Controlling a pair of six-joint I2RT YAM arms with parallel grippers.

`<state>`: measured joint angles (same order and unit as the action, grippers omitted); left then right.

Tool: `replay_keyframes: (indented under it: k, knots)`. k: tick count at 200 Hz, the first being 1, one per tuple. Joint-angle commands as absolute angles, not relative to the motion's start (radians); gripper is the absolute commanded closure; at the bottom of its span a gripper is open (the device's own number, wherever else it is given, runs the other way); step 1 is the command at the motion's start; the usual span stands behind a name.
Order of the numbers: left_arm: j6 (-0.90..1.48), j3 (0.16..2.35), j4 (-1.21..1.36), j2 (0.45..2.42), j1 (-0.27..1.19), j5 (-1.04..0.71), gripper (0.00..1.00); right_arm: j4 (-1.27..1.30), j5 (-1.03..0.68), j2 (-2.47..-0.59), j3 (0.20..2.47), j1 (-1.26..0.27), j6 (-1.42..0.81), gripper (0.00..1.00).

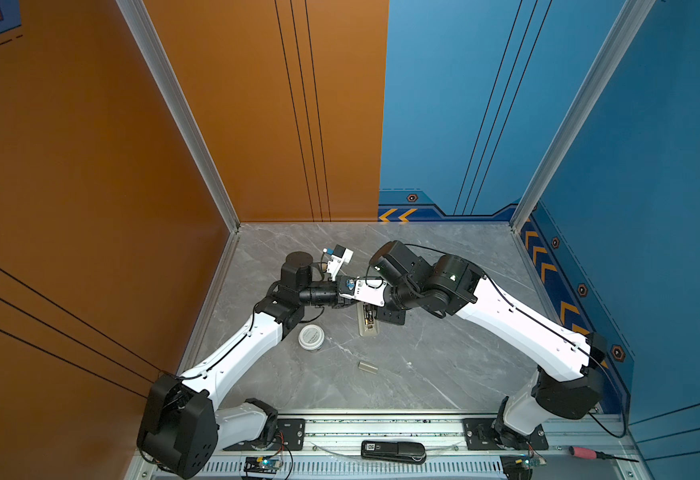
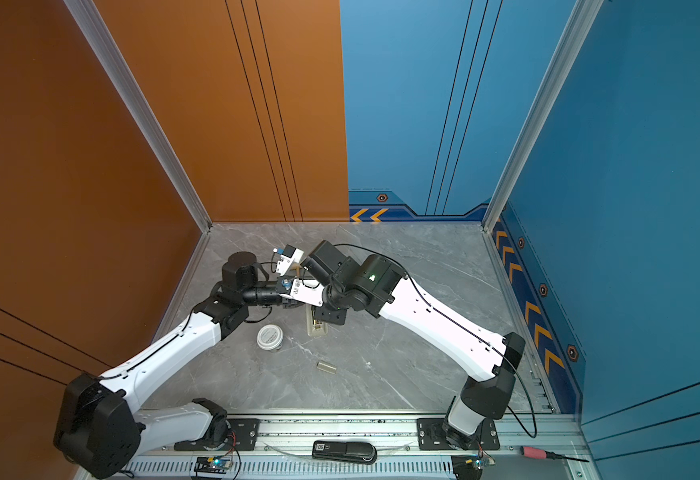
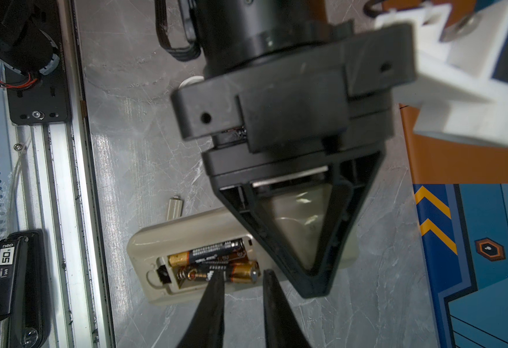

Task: Load the batteries into the remote control
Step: 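Press the second battery down into the compartment with the right gripper fingertips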

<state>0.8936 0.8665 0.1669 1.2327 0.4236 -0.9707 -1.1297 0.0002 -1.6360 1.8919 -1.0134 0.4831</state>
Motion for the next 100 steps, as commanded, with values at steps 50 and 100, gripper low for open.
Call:
replay_keyframes:
  k: [50,100]
  knots:
    - [0.877,0.907,0.171,1.217,0.439,-0.988,1.0,-1.106,-0.018,-1.631,1.847,-1.002,0.496,0.82]
    - [0.879,0.909,0.171,1.219,0.446,-0.979,1.0,-1.103,-0.025,-1.625,1.833,-1.003,0.494,0.85]
